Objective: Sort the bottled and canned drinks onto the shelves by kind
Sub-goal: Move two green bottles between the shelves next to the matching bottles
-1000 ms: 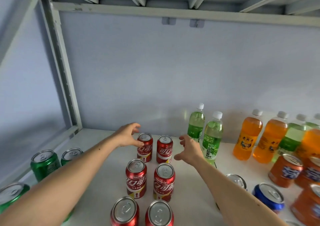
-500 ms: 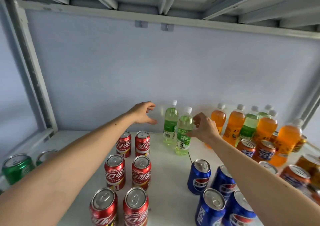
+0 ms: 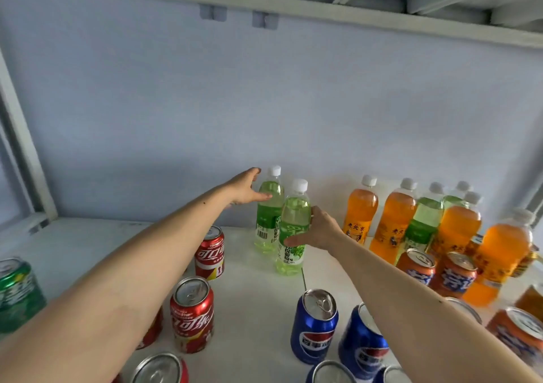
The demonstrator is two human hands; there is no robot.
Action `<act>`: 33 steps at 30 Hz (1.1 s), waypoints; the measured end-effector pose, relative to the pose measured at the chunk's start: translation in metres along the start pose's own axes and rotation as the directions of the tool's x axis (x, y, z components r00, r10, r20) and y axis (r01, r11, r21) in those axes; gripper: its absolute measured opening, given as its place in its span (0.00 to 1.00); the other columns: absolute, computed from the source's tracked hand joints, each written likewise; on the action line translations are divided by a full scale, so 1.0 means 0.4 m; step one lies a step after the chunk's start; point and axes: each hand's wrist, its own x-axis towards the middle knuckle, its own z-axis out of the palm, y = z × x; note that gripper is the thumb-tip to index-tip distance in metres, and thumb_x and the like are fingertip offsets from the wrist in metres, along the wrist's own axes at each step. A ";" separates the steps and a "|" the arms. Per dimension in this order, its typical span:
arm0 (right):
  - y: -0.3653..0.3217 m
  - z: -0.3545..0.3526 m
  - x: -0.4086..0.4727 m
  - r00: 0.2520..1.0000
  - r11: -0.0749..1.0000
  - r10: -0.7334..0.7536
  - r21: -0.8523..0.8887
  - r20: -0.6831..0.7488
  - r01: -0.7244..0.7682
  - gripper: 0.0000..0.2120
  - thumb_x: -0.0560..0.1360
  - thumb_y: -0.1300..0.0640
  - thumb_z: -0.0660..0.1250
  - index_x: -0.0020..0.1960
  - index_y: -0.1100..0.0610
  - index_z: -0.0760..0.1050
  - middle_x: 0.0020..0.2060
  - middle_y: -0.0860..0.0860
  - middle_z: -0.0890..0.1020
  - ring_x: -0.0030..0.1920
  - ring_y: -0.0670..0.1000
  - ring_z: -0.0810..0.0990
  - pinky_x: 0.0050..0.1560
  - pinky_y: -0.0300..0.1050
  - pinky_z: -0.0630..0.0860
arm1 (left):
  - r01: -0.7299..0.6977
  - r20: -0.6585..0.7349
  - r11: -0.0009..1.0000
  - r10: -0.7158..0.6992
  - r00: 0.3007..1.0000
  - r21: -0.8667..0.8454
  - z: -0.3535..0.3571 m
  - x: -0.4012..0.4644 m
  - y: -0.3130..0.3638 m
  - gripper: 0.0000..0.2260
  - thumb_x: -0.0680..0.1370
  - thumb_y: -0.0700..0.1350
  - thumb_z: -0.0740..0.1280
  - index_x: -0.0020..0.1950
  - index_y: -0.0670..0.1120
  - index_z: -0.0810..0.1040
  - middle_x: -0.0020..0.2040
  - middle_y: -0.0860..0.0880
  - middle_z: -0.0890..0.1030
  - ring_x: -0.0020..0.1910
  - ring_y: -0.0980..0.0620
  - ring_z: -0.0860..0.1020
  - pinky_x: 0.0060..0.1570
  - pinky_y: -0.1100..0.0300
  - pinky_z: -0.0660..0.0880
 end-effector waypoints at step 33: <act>0.015 -0.272 -0.171 0.981 0.988 -0.079 0.115 -0.175 0.100 0.30 0.55 0.51 0.84 0.53 0.54 0.75 0.47 0.48 0.82 0.47 0.50 0.81 0.48 0.48 0.82 | -0.101 -0.103 0.970 0.080 0.991 -0.221 -0.060 -0.135 0.229 0.28 0.67 0.43 0.78 0.65 0.45 0.73 0.59 0.46 0.79 0.55 0.44 0.79 0.47 0.44 0.81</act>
